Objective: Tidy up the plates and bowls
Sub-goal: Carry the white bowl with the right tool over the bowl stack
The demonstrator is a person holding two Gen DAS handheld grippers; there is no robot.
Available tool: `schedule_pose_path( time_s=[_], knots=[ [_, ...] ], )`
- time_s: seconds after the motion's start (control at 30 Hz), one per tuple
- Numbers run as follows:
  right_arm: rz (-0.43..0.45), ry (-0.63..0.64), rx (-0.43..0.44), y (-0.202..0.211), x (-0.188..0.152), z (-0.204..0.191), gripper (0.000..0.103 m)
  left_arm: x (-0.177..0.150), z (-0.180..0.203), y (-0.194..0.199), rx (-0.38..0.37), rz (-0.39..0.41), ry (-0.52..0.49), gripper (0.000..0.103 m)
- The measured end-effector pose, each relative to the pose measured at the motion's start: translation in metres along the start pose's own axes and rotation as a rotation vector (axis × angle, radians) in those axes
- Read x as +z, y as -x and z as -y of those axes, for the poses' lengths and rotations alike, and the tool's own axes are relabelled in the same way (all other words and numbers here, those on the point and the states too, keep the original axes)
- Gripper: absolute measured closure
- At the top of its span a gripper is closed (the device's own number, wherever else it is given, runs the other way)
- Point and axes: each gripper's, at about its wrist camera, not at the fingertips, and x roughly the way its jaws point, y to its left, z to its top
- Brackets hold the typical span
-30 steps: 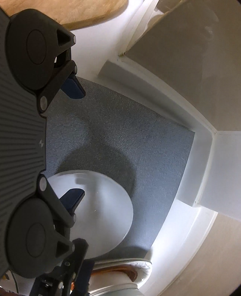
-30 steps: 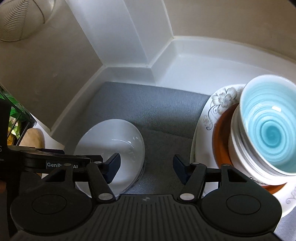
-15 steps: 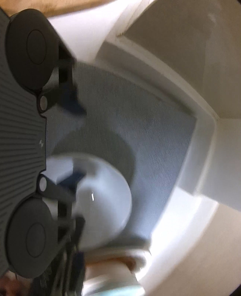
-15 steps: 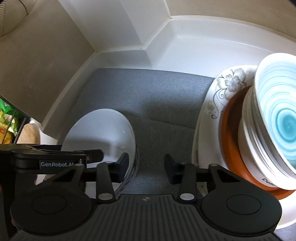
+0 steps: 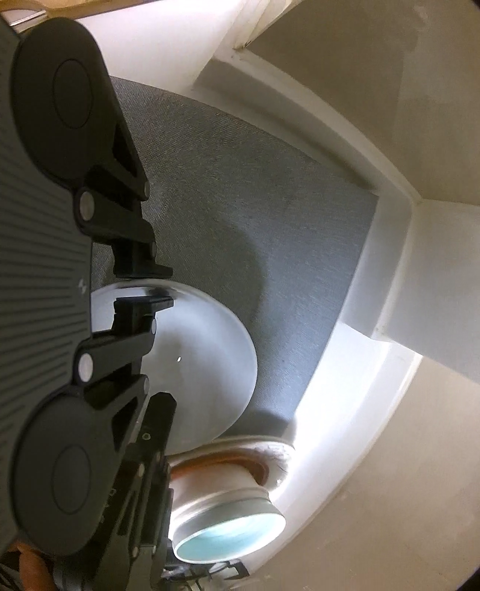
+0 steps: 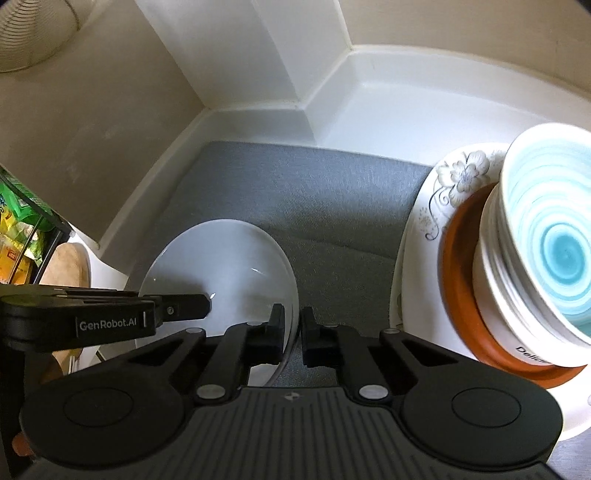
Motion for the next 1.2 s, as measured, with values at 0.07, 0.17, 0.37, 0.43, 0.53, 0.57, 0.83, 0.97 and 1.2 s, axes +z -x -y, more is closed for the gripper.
schedule_pose_path(
  time_s=[0.07,0.17,0.37,0.43,0.53,0.57,0.83,0.97,1.2],
  knots=[
    [0.019,0.010,-0.004,0.007,-0.001,-0.002,0.093,-0.001,0.004,0.008,0.001,0.014,-0.009,0.093],
    [0.044,0.018,-0.008,0.019,-0.004,-0.003,0.093,-0.001,0.010,0.016,-0.002,0.031,-0.025,0.093],
    [0.077,0.008,-0.011,0.037,-0.009,-0.003,0.093,-0.005,0.022,0.029,-0.009,0.048,-0.057,0.093],
    [0.090,0.008,-0.013,0.041,-0.010,-0.004,0.093,-0.007,0.027,0.034,-0.010,0.059,-0.073,0.093],
    [0.113,0.008,-0.016,0.053,-0.015,-0.002,0.093,-0.011,0.035,0.044,-0.017,0.072,-0.097,0.093],
    [0.121,0.006,-0.018,0.058,-0.016,-0.001,0.093,-0.012,0.039,0.046,-0.021,0.076,-0.104,0.093],
    [0.202,0.007,-0.058,0.101,-0.026,0.009,0.093,-0.017,0.077,0.064,-0.070,0.111,-0.167,0.093],
    [0.234,-0.007,-0.086,0.123,-0.030,0.021,0.093,-0.016,0.098,0.068,-0.099,0.117,-0.187,0.093],
    [0.291,-0.046,-0.125,0.155,-0.035,0.048,0.093,-0.012,0.137,0.068,-0.136,0.130,-0.228,0.093]
  ],
)
